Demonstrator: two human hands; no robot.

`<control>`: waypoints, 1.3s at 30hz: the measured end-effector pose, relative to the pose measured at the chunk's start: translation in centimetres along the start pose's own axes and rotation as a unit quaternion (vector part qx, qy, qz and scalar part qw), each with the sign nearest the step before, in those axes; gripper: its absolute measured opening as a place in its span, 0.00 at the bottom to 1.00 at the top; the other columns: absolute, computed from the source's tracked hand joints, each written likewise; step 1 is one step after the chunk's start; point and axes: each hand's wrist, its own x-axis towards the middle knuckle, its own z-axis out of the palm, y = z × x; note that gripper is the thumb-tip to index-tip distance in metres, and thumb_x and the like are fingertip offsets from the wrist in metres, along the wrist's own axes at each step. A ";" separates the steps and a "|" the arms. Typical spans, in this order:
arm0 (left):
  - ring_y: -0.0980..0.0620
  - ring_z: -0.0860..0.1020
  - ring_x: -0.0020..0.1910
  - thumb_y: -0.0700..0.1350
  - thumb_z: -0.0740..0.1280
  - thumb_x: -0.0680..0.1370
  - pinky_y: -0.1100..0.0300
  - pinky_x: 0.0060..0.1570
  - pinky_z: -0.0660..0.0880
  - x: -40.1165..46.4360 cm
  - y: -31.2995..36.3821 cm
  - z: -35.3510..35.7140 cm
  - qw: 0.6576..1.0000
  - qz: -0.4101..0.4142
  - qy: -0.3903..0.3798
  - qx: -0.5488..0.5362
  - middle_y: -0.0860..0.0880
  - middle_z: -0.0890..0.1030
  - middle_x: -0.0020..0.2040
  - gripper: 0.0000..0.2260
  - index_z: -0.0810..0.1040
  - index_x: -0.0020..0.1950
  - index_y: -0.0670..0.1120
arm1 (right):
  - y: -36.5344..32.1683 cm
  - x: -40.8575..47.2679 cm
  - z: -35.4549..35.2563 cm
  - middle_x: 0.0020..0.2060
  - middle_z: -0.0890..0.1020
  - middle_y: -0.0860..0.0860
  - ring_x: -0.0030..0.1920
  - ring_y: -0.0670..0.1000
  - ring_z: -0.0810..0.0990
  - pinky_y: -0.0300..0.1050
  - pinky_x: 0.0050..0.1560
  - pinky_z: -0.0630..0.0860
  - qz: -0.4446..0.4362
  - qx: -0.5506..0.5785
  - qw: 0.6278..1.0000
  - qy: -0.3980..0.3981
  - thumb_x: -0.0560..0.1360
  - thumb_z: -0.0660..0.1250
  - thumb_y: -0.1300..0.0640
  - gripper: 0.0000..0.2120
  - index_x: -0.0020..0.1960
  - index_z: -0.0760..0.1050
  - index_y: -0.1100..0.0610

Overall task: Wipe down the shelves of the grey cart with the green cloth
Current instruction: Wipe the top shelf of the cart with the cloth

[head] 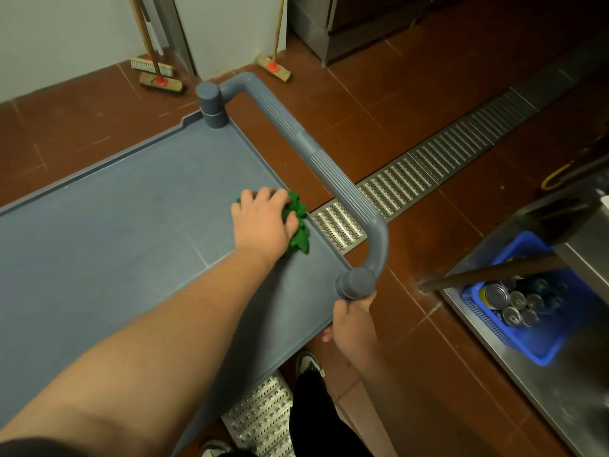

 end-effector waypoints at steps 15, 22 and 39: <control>0.42 0.72 0.49 0.56 0.63 0.74 0.51 0.44 0.68 -7.3 0.3 -0.1 0.998 0.065 -0.008 0.009 0.49 0.77 0.50 0.12 0.77 0.54 0.54 | 0.4 0.3 0.8 0.31 0.80 0.61 0.22 0.50 0.79 0.39 0.24 0.76 0.018 -0.016 1.000 -0.006 0.83 0.52 0.61 0.17 0.70 0.58 0.66; 0.38 0.73 0.51 0.53 0.68 0.74 0.48 0.46 0.72 -9.1 -11.6 -3.3 0.994 -0.099 0.027 0.031 0.45 0.79 0.53 0.11 0.78 0.55 0.51 | -0.2 0.2 1.2 0.35 0.80 0.62 0.20 0.50 0.79 0.40 0.22 0.76 0.043 -0.001 0.999 0.012 0.83 0.52 0.61 0.24 0.75 0.50 0.66; 0.42 0.72 0.59 0.58 0.61 0.73 0.46 0.55 0.73 -32.2 -28.8 -10.7 0.972 -0.228 0.045 0.018 0.49 0.78 0.62 0.22 0.75 0.66 0.56 | -1.7 -13.0 17.9 0.80 0.50 0.57 0.80 0.59 0.47 0.56 0.77 0.46 -0.144 -0.363 0.918 0.076 0.77 0.63 0.53 0.37 0.81 0.50 0.59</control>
